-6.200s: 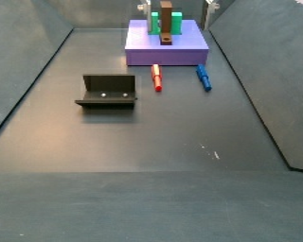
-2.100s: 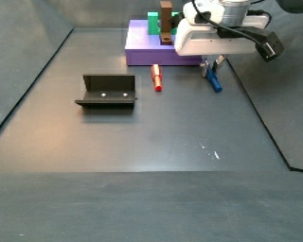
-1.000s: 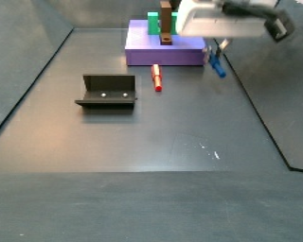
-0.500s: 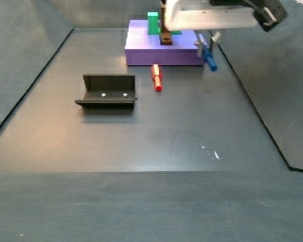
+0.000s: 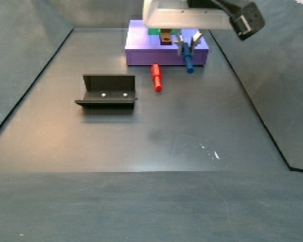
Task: Pick up the blue object. Move up. Place the blue object on the fixture. Regrasp the blue object. Move to above the board. Insert the blue object.
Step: Place the blue object on the fixture.
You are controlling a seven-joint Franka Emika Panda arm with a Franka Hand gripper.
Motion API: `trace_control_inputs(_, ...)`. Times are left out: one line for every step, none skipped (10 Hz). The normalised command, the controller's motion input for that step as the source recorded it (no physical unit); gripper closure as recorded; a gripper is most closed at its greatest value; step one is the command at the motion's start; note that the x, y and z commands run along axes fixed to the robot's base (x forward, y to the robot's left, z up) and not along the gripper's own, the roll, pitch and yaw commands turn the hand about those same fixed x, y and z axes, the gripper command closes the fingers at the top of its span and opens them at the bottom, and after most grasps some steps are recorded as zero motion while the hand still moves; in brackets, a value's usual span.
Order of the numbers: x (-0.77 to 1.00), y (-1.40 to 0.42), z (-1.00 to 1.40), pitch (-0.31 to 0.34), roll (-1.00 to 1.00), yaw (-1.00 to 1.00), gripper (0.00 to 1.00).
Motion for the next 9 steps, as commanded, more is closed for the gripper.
trace_control_inputs(0.35, 0.47, 0.00, -0.060, -1.00, 0.00, 1.00)
trace_control_inputs(0.37, 0.46, 0.00, -0.040, -1.00, 0.00, 1.00)
trace_control_inputs(0.37, 0.43, 0.00, -0.037, -1.00, 0.00, 1.00)
trace_control_inputs(0.31, 0.39, -0.01, -0.069, -1.00, 0.00, 1.00)
trace_control_inputs(0.25, 0.28, -0.04, -0.097, -1.00, 0.00, 1.00)
trace_control_inputs(0.27, 0.22, 0.00, -0.106, -1.00, -0.01, 1.00)
trace_control_inputs(0.26, 0.19, 0.00, -0.194, -1.00, -0.09, 1.00)
trace_control_inputs(0.30, 0.17, 0.03, -0.246, -1.00, -0.13, 1.00)
trace_control_inputs(0.35, 0.12, 0.00, -0.223, -1.00, -0.14, 1.00)
